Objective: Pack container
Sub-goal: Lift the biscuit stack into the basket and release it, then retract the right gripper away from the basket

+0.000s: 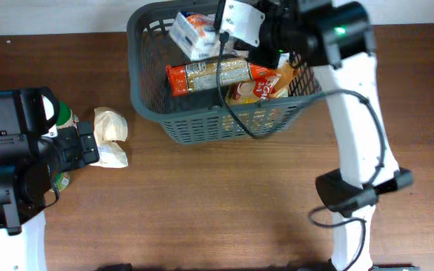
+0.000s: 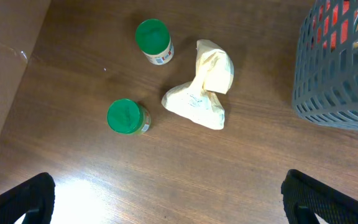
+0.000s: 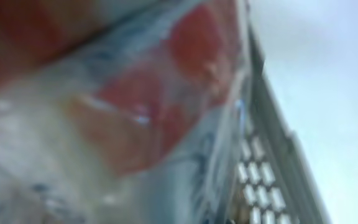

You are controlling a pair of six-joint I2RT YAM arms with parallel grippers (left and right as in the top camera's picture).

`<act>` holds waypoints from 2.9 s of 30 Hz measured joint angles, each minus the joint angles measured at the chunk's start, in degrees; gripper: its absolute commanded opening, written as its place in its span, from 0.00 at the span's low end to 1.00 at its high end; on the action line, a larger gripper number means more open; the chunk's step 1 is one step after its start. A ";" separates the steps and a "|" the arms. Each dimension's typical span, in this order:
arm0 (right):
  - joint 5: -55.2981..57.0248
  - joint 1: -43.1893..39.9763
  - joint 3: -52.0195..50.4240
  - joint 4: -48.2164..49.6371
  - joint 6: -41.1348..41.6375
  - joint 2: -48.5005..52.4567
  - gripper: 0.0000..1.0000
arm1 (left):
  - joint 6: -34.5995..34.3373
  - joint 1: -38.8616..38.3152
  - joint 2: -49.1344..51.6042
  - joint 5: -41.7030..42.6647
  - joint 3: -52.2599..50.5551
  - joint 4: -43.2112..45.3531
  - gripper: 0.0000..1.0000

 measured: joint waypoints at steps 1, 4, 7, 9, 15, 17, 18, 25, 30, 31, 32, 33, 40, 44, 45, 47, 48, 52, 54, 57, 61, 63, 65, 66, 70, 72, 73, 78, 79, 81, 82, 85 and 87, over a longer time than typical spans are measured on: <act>2.03 0.00 -0.44 0.13 1.84 1.09 0.04 | 0.00 0.00 0.00 0.00 0.00 -0.02 0.99; 5.25 0.00 -0.94 0.17 6.97 4.02 0.04 | 0.00 0.00 0.00 0.00 0.00 0.02 0.99; 6.67 0.00 -1.01 0.02 10.43 6.32 0.04 | 0.00 0.00 0.00 0.00 0.00 -0.02 0.99; 7.13 0.00 -1.01 -0.72 11.96 7.37 0.04 | 0.00 0.00 0.00 0.00 0.00 0.00 0.99; 9.42 0.00 -0.98 -1.68 14.16 10.86 0.04 | 0.00 0.00 0.00 0.00 0.00 0.00 0.99; 11.23 0.00 -1.01 -1.40 14.51 12.13 0.04 | 0.00 0.00 0.00 0.00 0.00 0.00 0.99; 12.24 0.00 -0.98 -1.11 14.64 12.87 0.04 | 0.02 0.00 0.00 0.00 0.00 0.00 0.99; 14.67 0.00 -1.01 -0.68 15.23 14.78 0.37 | 0.00 0.00 0.00 0.00 0.00 -0.02 0.99; 15.47 -0.02 -1.01 -0.28 17.25 14.78 0.87 | 0.02 0.00 0.00 0.00 0.00 -0.02 0.99; 15.54 -0.13 -1.01 -0.31 17.64 14.78 0.91 | 0.00 0.00 0.00 0.00 0.00 -0.02 0.99; 15.67 -0.13 -1.01 -0.33 17.81 14.78 0.99 | 0.00 0.00 0.00 0.00 0.00 -0.02 0.99; 15.69 -0.20 -1.01 -0.48 18.53 14.78 0.99 | 0.00 0.00 0.00 0.00 0.00 -0.02 0.99; 15.74 -0.33 1.57 -0.85 22.23 13.79 0.99 | 0.00 0.00 0.00 0.00 0.00 0.00 0.99; 16.44 -0.79 6.43 -0.57 24.02 7.91 0.99 | 0.00 0.00 0.00 0.00 0.00 -0.02 0.99; 16.76 -1.07 7.43 -0.39 24.61 6.05 0.99 | 0.00 0.00 0.00 0.00 0.00 0.00 0.99; 17.25 -2.89 9.90 0.11 27.08 0.37 0.99 | 0.00 0.00 0.00 0.00 0.00 0.00 0.99; 17.46 -4.74 10.71 0.20 28.70 -2.58 0.99 | 0.00 0.00 0.00 0.00 0.00 0.00 0.99; 18.34 -15.67 12.81 -0.48 36.00 -9.33 0.99 | 0.00 0.00 0.00 0.00 0.00 -0.02 0.99; 18.21 -23.17 13.03 -3.21 41.24 -10.23 0.99 | 0.02 0.00 0.00 0.00 0.00 -0.02 0.99; 15.76 -32.61 12.24 -6.49 48.02 -8.48 0.99 | 0.00 0.00 0.00 0.00 0.00 0.00 0.99; 10.08 -42.69 10.25 -10.34 53.59 -3.37 0.99 | 0.02 0.00 0.00 -0.46 0.00 -0.02 0.99; 8.04 -45.90 9.18 -12.28 55.06 -0.74 0.99 | 0.02 0.00 0.00 -1.20 0.00 0.00 0.99; 6.71 -48.02 8.35 -13.70 55.91 1.64 0.99 | 0.02 0.00 0.00 -1.99 0.00 0.00 0.99; 6.16 -48.72 7.98 -14.51 56.37 2.80 0.99 | 0.02 0.00 0.00 -2.19 0.00 -0.02 0.99; 4.98 -49.20 7.43 -15.85 57.09 5.14 0.99 | 0.02 0.00 0.00 -2.80 0.00 0.00 0.99; 4.63 -49.18 7.37 -15.85 57.22 5.79 0.99 | 0.02 0.00 0.00 -2.84 0.00 -0.02 0.99; 4.46 -49.13 7.37 -15.85 57.31 5.92 0.99 | 0.02 0.00 0.00 -2.82 0.00 0.39 0.99; 3.87 -49.13 7.37 -15.85 57.31 5.99 0.99 | 0.02 0.00 0.00 -0.90 0.00 3.26 0.99; 3.85 -49.13 7.37 -15.85 57.31 5.99 0.99 | 0.02 0.00 0.00 0.04 0.00 3.28 0.99; 3.72 -49.16 7.37 -15.85 57.29 5.99 0.99 | 0.00 0.00 0.00 1.25 0.00 4.48 0.99; 3.72 -49.13 7.37 -15.85 57.29 5.99 0.99 | 0.02 0.00 0.00 1.79 0.00 5.35 0.99; 3.72 -49.13 7.37 -15.85 57.29 5.99 0.99 | 0.02 0.00 0.02 2.73 0.00 6.84 0.98; 3.72 -49.13 7.37 -15.85 57.33 5.99 0.99 | 0.00 0.00 0.52 2.34 0.00 7.15 0.98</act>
